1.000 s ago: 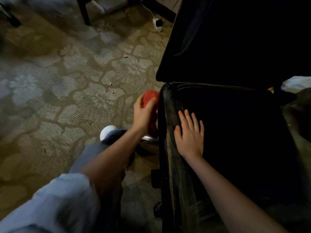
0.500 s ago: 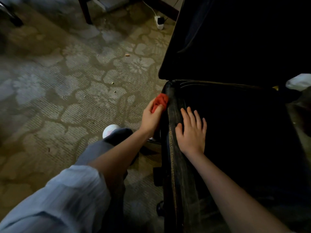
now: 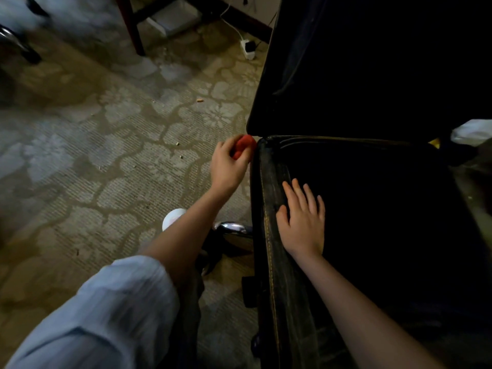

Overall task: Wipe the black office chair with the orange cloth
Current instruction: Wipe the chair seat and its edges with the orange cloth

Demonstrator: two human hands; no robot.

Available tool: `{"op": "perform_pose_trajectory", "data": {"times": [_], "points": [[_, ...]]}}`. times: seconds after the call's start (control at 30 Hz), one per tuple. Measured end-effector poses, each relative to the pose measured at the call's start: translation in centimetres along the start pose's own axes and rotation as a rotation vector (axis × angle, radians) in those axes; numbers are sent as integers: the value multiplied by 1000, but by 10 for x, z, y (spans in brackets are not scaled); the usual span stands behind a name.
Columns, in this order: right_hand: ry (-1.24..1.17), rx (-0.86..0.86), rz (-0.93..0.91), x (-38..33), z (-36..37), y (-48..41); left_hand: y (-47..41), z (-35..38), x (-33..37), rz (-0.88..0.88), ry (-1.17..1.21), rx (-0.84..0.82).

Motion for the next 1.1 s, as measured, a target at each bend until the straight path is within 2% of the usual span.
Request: {"op": "perform_pose_trajectory", "data": {"times": [0.23, 0.37, 0.53, 0.57, 0.7, 0.77, 0.9, 1.1], "points": [[2, 70, -31, 1, 2, -1, -2, 7, 4, 180, -307, -119], [28, 62, -21, -1, 0, 0, 21, -3, 8, 332, -383, -207], [38, 49, -28, 0, 0, 1, 50, -12, 10, 632, -528, -281], [39, 50, -29, 0, 0, 1, 49, -13, 11, 626, -549, -282], [-16, 33, -28, 1, 0, 3, 17, -11, 14, 322, -385, -163], [-18, 39, -29, 1, 0, 3, 4, -4, 19, 252, -367, -143], [-14, 42, -27, 0, 0, 3, 10, 0, 17, 246, -405, -178], [5, 69, -45, -1, -3, 3, 54, -10, 10, 437, -387, -278]]}}
Point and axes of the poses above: each hand's wrist, its own y-axis away from the middle knuckle, its own z-axis out of the palm, x = y × z, the point moved 3 cm from there along -y, towards the middle knuckle, and after that the axes turned 4 degrees about -z, right-handed, at the moved point
